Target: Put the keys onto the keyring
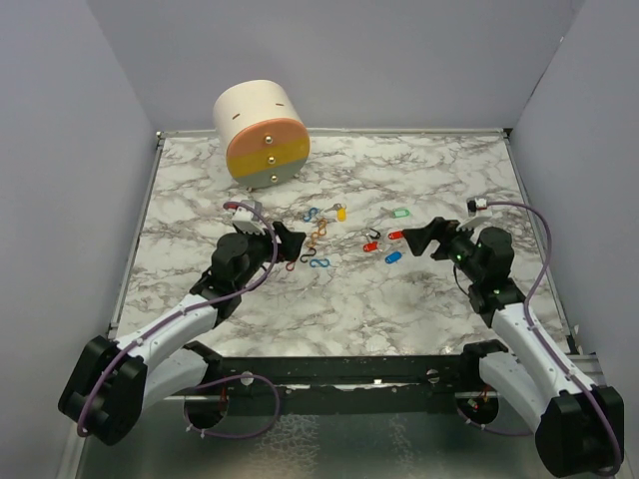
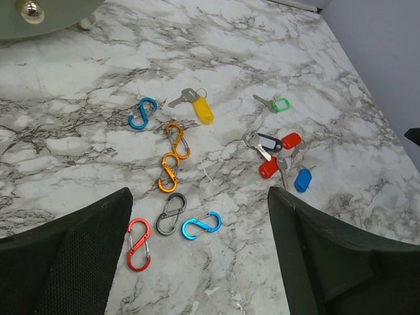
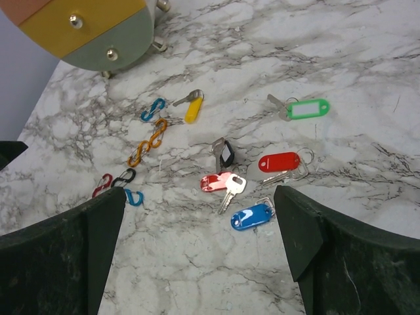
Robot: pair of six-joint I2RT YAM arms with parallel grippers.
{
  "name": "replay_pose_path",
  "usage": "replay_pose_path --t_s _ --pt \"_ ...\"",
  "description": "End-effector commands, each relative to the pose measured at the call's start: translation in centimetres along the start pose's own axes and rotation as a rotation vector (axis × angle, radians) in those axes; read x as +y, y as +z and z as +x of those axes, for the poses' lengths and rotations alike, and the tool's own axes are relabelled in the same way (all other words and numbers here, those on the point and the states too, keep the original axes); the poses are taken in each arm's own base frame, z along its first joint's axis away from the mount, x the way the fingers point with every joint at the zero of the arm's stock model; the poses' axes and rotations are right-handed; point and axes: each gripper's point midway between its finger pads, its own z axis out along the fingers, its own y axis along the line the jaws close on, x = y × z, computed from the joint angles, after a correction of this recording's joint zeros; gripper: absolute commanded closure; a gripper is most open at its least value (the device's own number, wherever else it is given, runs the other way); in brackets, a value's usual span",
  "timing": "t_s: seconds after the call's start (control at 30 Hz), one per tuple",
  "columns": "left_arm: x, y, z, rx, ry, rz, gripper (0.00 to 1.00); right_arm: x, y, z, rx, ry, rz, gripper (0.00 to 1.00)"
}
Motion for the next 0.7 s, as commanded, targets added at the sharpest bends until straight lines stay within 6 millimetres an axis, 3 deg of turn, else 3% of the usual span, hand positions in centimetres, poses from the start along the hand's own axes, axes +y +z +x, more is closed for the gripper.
replay_pose_path --t_s 0.0,0.33,0.67 --pt "-1.2 0.3 -1.2 -0.022 0.020 0.028 0.15 0.4 0.2 0.1 0.032 -0.005 -0.017 0.05" --pt "-1.6 0.8 -0.6 0.003 0.033 0.019 0.20 -0.6 4.1 4.6 0.262 0.085 -0.054 0.35" --pt "-2.0 1.5 0.3 0.034 0.046 0.015 0.21 -1.3 8.4 6.9 0.348 0.095 -0.089 0.45"
